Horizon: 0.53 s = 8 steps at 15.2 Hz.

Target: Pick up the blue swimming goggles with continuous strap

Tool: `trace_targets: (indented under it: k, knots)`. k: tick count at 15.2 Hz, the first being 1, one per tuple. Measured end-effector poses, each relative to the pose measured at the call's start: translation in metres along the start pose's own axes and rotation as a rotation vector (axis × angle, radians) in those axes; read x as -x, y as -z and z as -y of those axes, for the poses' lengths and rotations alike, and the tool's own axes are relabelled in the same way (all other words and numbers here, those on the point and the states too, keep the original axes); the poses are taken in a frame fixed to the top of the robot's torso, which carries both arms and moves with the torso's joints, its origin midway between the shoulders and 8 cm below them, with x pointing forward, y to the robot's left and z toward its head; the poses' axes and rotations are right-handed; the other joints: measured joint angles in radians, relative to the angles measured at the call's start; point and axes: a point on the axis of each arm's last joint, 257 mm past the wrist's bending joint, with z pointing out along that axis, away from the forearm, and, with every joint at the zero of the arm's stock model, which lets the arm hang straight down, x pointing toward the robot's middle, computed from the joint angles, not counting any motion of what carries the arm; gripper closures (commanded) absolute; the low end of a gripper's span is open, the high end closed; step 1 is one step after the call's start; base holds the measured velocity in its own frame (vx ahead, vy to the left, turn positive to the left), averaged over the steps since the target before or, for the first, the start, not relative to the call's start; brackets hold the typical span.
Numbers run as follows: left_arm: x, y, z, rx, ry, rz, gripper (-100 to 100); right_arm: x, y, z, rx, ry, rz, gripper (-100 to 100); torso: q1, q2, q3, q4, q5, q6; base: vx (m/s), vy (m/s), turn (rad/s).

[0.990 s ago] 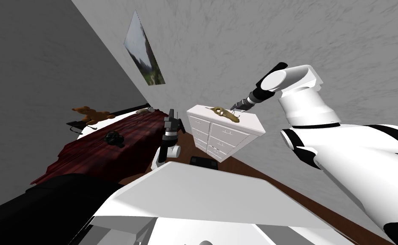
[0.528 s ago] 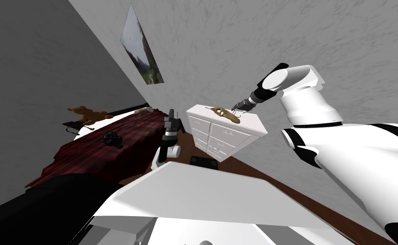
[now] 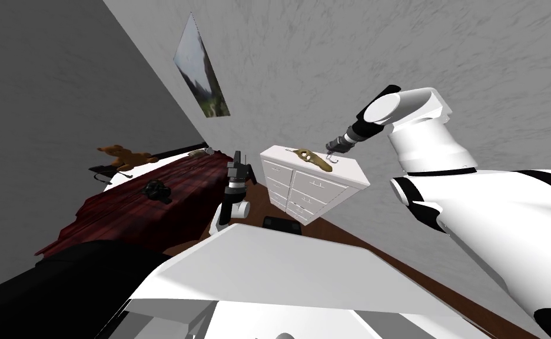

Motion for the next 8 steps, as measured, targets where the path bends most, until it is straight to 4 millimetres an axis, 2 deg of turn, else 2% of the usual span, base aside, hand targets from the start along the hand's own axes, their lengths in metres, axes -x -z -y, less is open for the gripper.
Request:
trace_targets:
  k: [1,4,8]
  knots:
    - [0.0,0.0,0.0,0.0,0.0,0.0,0,0.001,0.001,0.0,0.002,-0.001,0.003,-100,0.0,0.0,0.0,0.0,0.0,0.0,0.014,0.018,-0.173]
    - [0.0,0.0,0.0,0.0,0.0,0.0,0,-0.007,0.005,-0.008,0.033,-0.018,-0.032,-100,0.002,0.001,0.0,0.0,0.0,0.001,0.01,0.049,-0.216]
    - [0.0,0.0,0.0,0.0,0.0,0.0,0,-0.02,0.014,-0.02,0.075,-0.043,-0.085,-100,0.003,0.001,0.0,0.0,0.001,0.001,0.012,0.05,-0.138]
